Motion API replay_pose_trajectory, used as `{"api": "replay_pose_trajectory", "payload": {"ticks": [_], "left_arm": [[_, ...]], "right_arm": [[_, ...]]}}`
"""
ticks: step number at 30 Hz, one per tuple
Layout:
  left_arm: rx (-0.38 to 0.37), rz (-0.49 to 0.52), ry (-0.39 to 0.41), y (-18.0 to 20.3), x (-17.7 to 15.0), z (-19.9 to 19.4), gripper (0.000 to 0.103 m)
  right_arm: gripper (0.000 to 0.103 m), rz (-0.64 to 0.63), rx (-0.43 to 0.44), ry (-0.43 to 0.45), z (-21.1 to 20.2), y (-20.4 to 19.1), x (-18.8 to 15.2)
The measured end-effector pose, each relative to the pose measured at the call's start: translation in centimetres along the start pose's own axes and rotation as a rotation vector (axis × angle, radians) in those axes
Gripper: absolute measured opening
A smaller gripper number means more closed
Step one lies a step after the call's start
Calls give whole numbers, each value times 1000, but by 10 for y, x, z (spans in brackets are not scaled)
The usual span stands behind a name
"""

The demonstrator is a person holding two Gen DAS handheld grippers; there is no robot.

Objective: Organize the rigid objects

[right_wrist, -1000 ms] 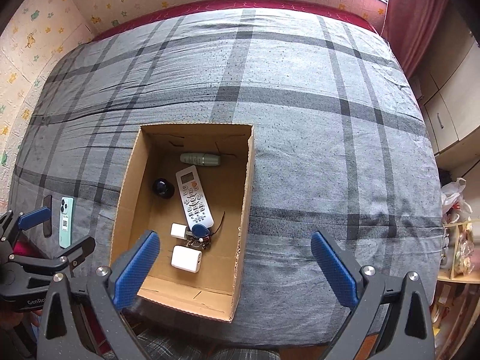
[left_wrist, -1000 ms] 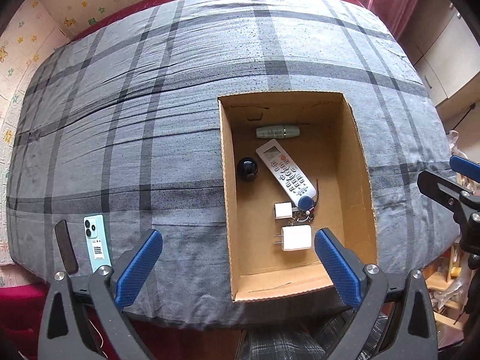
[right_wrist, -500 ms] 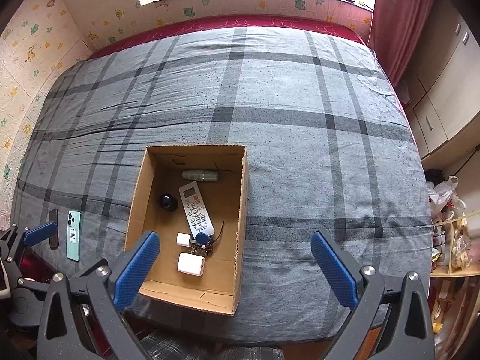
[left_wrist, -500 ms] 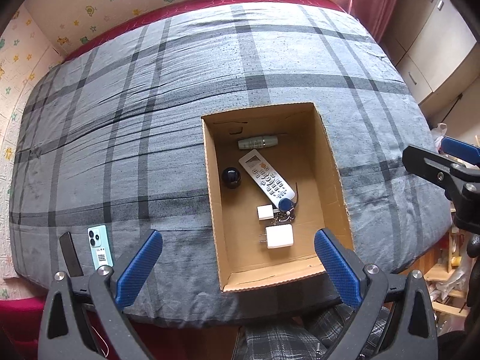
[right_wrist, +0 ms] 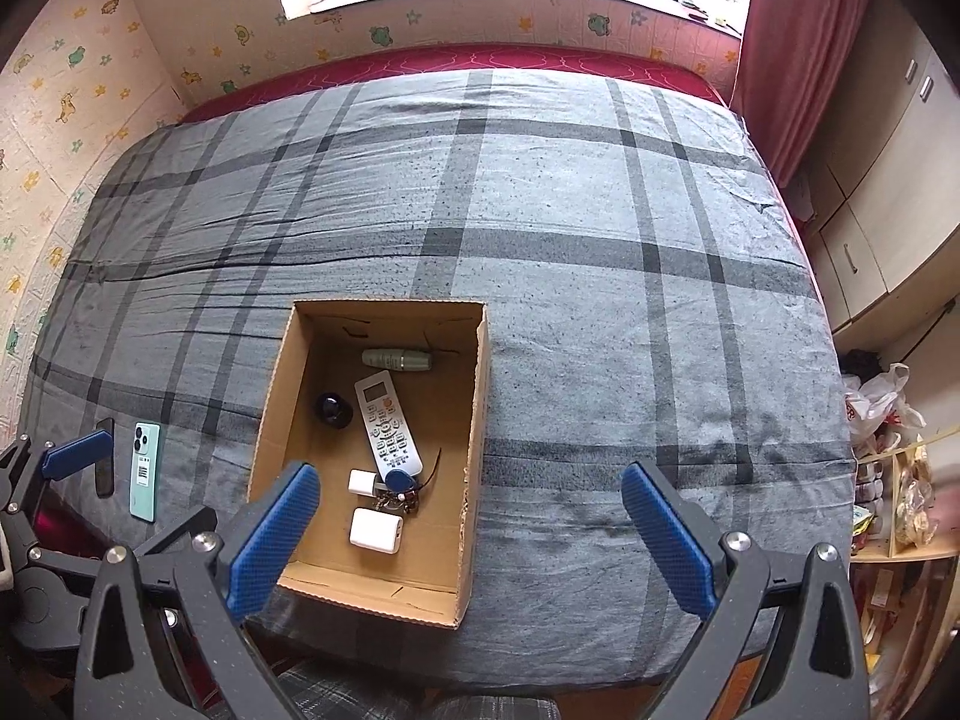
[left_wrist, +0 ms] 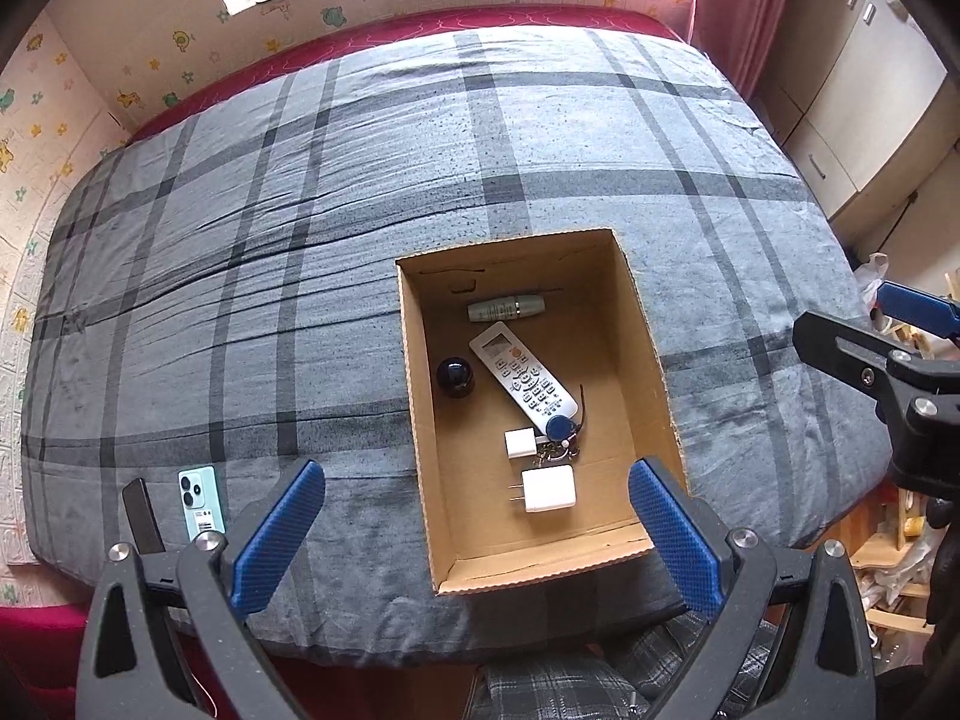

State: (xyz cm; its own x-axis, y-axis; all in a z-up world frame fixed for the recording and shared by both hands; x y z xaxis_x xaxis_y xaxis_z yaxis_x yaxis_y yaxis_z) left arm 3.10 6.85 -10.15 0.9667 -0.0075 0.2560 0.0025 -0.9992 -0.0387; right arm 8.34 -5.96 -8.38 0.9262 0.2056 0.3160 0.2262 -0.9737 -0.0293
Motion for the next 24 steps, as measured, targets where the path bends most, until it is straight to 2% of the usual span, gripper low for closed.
{"api": "replay_pose_trajectory", "payload": {"ticks": [12, 24], "left_arm": [[7, 4, 61, 5, 14, -5, 103], [12, 3, 55, 4, 18, -2, 103]], "right_arm": [[103, 2, -6, 31, -1, 3, 8], [103, -2, -11, 47, 1, 5, 14]]}}
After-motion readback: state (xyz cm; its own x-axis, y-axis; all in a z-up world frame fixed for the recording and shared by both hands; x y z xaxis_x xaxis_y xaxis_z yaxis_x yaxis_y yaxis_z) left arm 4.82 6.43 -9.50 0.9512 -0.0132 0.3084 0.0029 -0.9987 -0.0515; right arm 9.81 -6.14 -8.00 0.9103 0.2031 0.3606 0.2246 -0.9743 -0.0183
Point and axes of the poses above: each gripper's, at about its wrist camera, not at the fingertips, and z roughly the way its jaws point, y to its right, x to its top, the point moved 9 cm from there along z, roughly the way its jaws point, and after that the axes turned 2 degrees about -y, right-handed, at the moved point
